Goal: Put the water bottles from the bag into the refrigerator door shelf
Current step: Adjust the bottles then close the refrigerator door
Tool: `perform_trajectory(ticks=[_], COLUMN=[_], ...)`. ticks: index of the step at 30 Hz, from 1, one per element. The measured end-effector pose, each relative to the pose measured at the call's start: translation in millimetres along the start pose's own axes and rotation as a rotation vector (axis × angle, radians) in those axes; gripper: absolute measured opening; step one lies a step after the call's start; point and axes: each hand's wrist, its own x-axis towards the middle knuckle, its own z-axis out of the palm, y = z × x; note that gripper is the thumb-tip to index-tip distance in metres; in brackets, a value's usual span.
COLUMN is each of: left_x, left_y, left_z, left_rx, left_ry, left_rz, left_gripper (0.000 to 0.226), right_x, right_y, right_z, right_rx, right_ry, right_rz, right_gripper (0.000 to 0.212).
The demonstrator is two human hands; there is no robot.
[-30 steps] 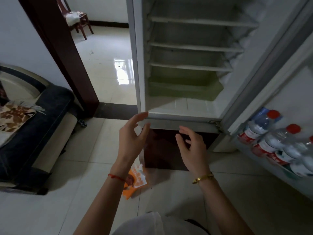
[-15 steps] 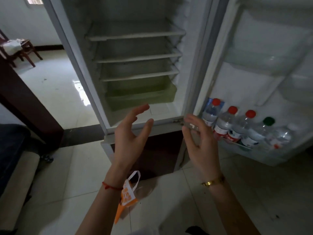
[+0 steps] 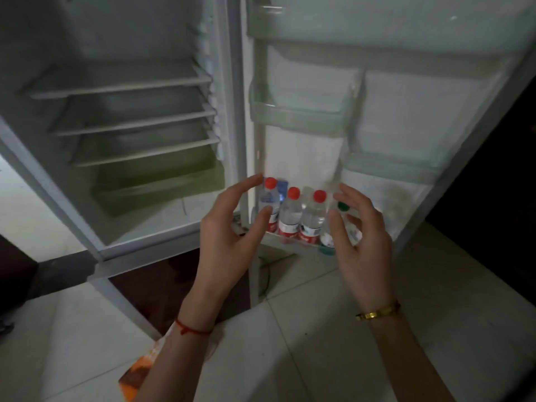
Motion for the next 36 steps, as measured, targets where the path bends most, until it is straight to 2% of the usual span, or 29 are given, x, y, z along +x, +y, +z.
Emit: perform_trajectory(ticks=[10, 17, 20, 27, 33, 36], left_x=[13, 32, 40, 50, 47, 46], left_y=[64, 79, 83, 76, 74, 74], left_z=[124, 207, 238, 284, 291, 291], left_rx=[0.017, 0.125, 0.155, 0.333, 0.452, 0.468], left_ry=[-0.117, -0.167, -0.196, -0.230, -0.202, -0.196], left_rz=[0.133, 0.215, 0.231, 0.207, 0.149, 0.150], left_gripper=[0.051, 0.053, 0.052, 0.056, 0.054, 0.053], right_x=[45, 88, 109, 155, 174, 174], right_y=[55, 112, 135, 176, 194, 195], right_z=[-116, -172, -185, -190, -181, -176], right_rx=[-0.123, -0.188, -0.206, -0.183, -0.106, -0.051], right_ry=[0.130, 0.168, 0.142, 0.007, -0.036, -0.023], right_rz=[0.002, 0.009, 0.047, 0.278, 0.369, 0.356], right_gripper=[0.042, 0.050, 0.053, 0.067, 0.071, 0.072])
